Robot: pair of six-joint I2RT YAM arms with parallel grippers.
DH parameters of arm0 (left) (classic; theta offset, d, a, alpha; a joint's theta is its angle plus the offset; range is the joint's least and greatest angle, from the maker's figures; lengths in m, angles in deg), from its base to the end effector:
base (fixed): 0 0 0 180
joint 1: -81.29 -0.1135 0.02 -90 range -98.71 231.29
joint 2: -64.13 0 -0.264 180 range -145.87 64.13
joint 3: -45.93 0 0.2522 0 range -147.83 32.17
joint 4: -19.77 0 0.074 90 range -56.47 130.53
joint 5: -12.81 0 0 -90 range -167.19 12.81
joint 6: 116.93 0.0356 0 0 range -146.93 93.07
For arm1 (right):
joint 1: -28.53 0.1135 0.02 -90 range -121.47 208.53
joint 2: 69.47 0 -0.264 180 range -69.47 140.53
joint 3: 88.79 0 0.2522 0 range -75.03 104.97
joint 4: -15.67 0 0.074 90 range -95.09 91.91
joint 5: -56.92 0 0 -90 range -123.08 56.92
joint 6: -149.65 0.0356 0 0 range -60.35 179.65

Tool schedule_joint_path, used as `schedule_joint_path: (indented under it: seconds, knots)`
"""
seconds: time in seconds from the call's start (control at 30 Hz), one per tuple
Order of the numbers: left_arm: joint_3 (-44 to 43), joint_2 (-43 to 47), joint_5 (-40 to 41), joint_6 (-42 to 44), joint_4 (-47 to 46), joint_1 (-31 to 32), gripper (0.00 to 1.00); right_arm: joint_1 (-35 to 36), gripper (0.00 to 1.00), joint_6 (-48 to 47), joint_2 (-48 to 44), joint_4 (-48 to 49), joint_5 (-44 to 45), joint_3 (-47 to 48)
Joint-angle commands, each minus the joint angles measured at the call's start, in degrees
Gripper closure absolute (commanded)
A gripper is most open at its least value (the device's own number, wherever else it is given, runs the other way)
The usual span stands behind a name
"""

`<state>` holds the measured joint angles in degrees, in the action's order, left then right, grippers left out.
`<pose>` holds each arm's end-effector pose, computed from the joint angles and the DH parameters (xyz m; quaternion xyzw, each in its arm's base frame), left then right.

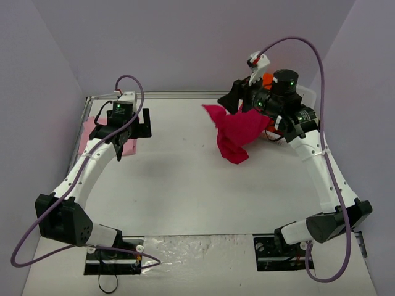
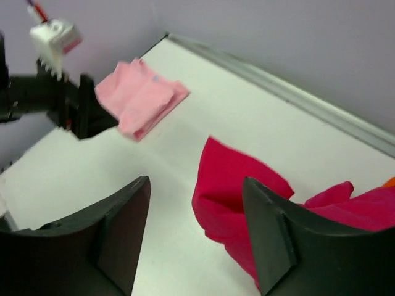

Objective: Fold and stack the t-shirts
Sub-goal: Move the tshirt to the center of the board

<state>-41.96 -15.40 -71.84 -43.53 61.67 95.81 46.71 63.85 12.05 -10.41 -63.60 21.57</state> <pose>0.3036 -0.0752 0.3493 -0.0380 0.8796 -0.0871 0.4662 0.2856 0.1128 0.5013 -0.2701 0.6374 0.3137 0.6499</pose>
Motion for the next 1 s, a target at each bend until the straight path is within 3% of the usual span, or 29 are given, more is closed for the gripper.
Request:
schedule_joint_path:
  seconds: [0.0, 0.1, 0.13, 0.27, 0.43, 0.63, 0.73, 0.97]
  knots:
    - [-0.9, 0.3, 0.3, 0.6, -0.6, 0.3, 0.06, 2.7, 0.41, -2.4, -3.6, 1.6, -4.3, -4.6]
    - [-0.9, 0.2, 0.5, 0.8, -0.6, 0.6, 0.06, 2.9, 0.46, -1.8, -4.4, 1.8, 7.4, -8.0]
    - [-0.9, 0.1, 0.5, 0.8, -0.6, 0.9, 0.06, 2.9, 0.41, -1.6, -4.3, 1.7, 10.5, -8.4]
    - [-1.1, -0.2, 0.5, 0.9, -0.4, 1.2, 0.06, 2.9, 0.39, -1.0, -3.5, 1.7, 20.5, -9.1]
    - [-1.2, -0.4, 0.7, 1.0, -0.4, 1.5, 0.06, 2.9, 0.43, -0.1, -1.2, 1.7, 39.3, -9.2]
    - [-1.4, -0.8, 0.7, 1.0, -0.1, 1.8, 0.06, 1.9, 0.47, 1.3, 4.2, 1.7, 51.9, -10.3]
    - [-1.4, -0.8, 0.8, 1.1, -0.1, 1.8, 0.06, 0.3, 0.54, 2.2, 7.9, 1.9, 53.2, -10.3]
    - [-1.4, -1.1, 1.0, 1.2, -0.1, 2.1, 0.06, -4.3, 0.53, 4.1, 15.8, 2.6, 52.2, -9.6]
